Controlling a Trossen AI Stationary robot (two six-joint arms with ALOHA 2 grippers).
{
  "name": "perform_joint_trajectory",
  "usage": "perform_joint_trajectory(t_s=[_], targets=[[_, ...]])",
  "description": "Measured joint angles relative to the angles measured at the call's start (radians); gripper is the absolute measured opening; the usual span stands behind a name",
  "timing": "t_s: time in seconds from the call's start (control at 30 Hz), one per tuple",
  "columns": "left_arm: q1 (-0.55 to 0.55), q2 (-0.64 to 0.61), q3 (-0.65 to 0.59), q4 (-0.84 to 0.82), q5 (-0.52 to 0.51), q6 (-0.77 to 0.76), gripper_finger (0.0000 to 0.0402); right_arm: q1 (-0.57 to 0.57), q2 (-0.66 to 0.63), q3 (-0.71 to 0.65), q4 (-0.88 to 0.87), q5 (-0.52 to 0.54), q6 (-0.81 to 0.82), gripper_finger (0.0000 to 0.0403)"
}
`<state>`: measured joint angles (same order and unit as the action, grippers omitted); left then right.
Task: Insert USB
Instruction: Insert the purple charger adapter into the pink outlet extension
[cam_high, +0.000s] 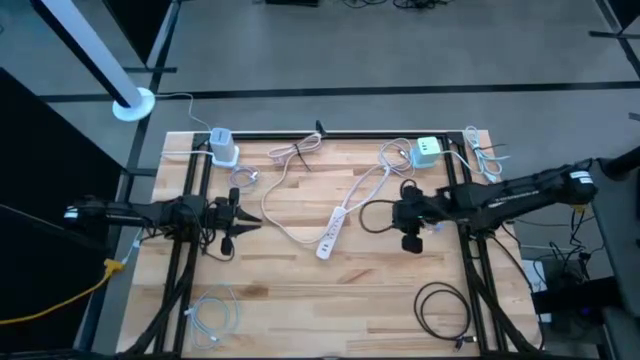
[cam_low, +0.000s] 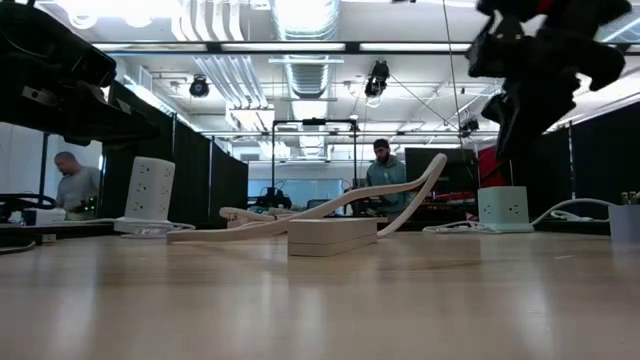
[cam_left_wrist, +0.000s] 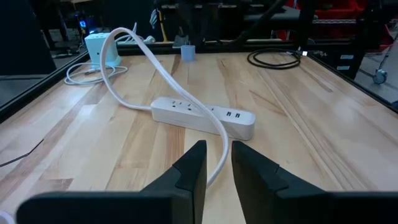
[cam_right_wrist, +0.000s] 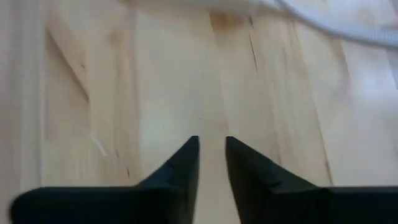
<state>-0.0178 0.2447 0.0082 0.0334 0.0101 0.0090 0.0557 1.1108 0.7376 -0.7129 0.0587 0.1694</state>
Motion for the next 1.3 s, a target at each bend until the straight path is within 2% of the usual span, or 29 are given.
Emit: perform_joint_trajectory(t_s=[0.13,0.27,0.4,0.53,0.77,0.93,1.3], targets=[[0.000,0.000,0.000,0.000,0.000,0.000,0.0064,-0.024,0.164,0.149,-0.236,0.005,-0.034,0.0156],[0.000,0.001,0.000,0.000,0.000,0.000,0.0064,-0.065,0.341,0.243,-0.428,0.022,-0.093,0.0223],[0.000,0.000,0.000,0.000,0.000,0.000,0.0064,-0.119,0.507,0.284,-0.581,0.021,-0.176,0.0273],[0.000,0.000,0.000,0.000,0.000,0.000,0.0064,-0.171,0.638,0.287,-0.726,0.021,-0.228,0.0305],[0.000,0.001,0.000,0.000,0.000,0.000,0.0064,-0.238,0.716,0.277,-0.758,0.012,-0.315,0.0331],[0.000,0.000,0.000,0.000,0.000,0.000,0.0064,-0.267,0.718,0.243,-0.727,-0.091,-0.298,0.0334],[0.000,0.000,0.000,0.000,0.000,0.000,0.0064,-0.266,0.711,0.160,-0.598,-0.087,-0.219,0.0334]])
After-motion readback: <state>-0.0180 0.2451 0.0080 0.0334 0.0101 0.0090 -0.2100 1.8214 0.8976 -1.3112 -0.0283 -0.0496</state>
